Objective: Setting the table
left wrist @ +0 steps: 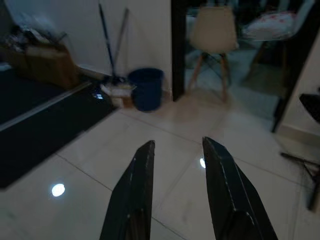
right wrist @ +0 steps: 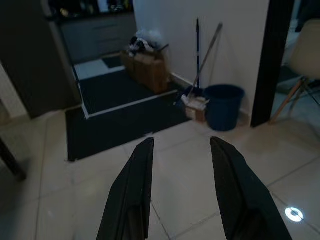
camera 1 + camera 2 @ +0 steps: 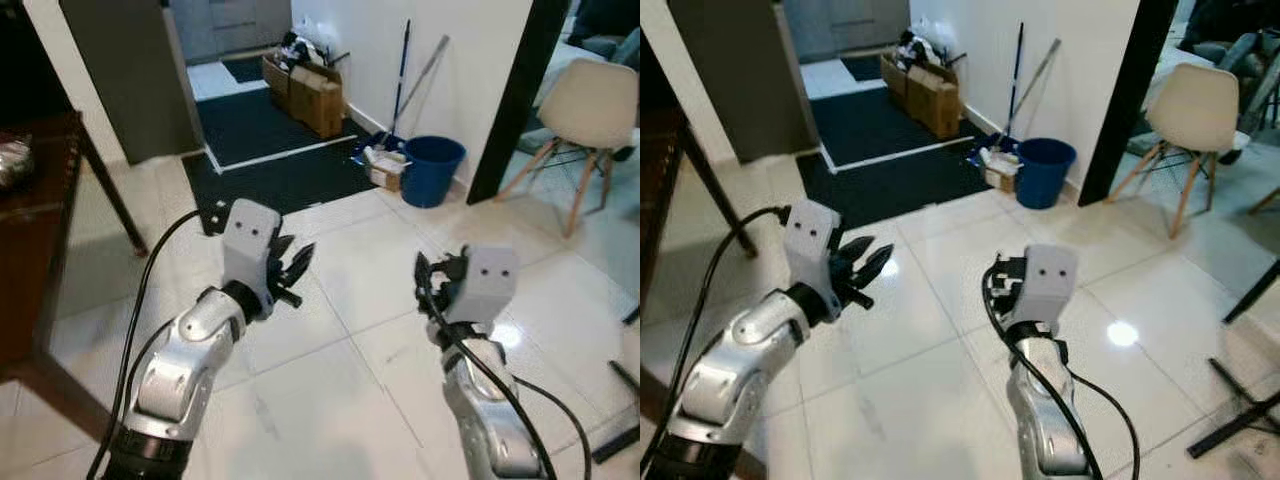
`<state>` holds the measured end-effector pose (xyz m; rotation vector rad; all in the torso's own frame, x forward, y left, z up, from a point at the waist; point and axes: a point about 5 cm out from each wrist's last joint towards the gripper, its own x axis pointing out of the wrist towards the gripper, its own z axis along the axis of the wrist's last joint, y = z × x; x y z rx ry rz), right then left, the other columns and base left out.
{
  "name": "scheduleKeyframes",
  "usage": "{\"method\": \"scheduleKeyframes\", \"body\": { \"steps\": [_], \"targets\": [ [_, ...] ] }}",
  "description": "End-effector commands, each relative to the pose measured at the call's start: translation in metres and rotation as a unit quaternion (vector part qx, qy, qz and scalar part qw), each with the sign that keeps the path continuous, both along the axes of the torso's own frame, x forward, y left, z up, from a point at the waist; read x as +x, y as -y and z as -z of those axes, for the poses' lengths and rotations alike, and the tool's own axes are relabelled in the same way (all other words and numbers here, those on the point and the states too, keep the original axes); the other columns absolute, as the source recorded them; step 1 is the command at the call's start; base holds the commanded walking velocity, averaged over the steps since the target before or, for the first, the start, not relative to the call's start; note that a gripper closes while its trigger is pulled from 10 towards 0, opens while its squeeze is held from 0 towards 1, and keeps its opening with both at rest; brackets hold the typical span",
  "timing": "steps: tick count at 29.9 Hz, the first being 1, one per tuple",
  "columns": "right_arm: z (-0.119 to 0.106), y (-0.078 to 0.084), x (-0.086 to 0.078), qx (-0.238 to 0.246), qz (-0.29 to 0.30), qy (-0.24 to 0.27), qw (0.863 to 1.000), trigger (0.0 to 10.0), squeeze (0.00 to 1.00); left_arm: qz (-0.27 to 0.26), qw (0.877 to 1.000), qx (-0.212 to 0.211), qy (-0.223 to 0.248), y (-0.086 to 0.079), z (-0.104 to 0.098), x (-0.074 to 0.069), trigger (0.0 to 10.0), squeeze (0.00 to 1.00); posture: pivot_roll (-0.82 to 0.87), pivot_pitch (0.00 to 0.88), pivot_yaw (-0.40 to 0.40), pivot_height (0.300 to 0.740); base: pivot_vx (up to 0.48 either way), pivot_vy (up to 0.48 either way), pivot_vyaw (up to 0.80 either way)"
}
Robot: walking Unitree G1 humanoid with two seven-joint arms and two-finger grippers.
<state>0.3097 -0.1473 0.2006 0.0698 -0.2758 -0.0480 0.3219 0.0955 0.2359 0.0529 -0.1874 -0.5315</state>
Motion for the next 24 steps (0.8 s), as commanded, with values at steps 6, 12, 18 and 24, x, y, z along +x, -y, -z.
{"method": "scheduleKeyframes", "body": {
  "steps": [6,12,18,24],
  "targets": [
    [0.003,-0.007,-0.002,0.001,-0.011,-0.003,1.0,10.0,0.0,-0.012,1.0,0.006,-0.008,-0.007,0.006,0.0,10.0,0.0,0.07,0.106,0.135,0.74,0.48,0.0,0.0],
    [0.008,-0.008,-0.002,-0.004,-0.017,-0.012,1.0,10.0,0.0,-0.023,0.999,0.013,-0.021,-0.011,0.016,0.0,10.0,0.0,0.07,0.107,0.132,0.74,0.48,0.0,0.0],
    [0.056,-0.008,-0.006,-0.044,-0.043,-0.095,0.994,10.0,0.0,-0.08,0.993,0.022,-0.078,-0.029,0.057,-0.005,10.0,0.0,0.07,0.112,0.093,0.74,0.48,0.0,0.0],
    [0.083,-0.006,-0.013,-0.064,-0.064,-0.134,0.987,10.0,0.0,-0.163,0.977,0.022,-0.137,-0.057,0.099,-0.018,10.0,0.0,0.07,0.113,0.062,0.74,0.48,0.0,0.0]
  ]
}}
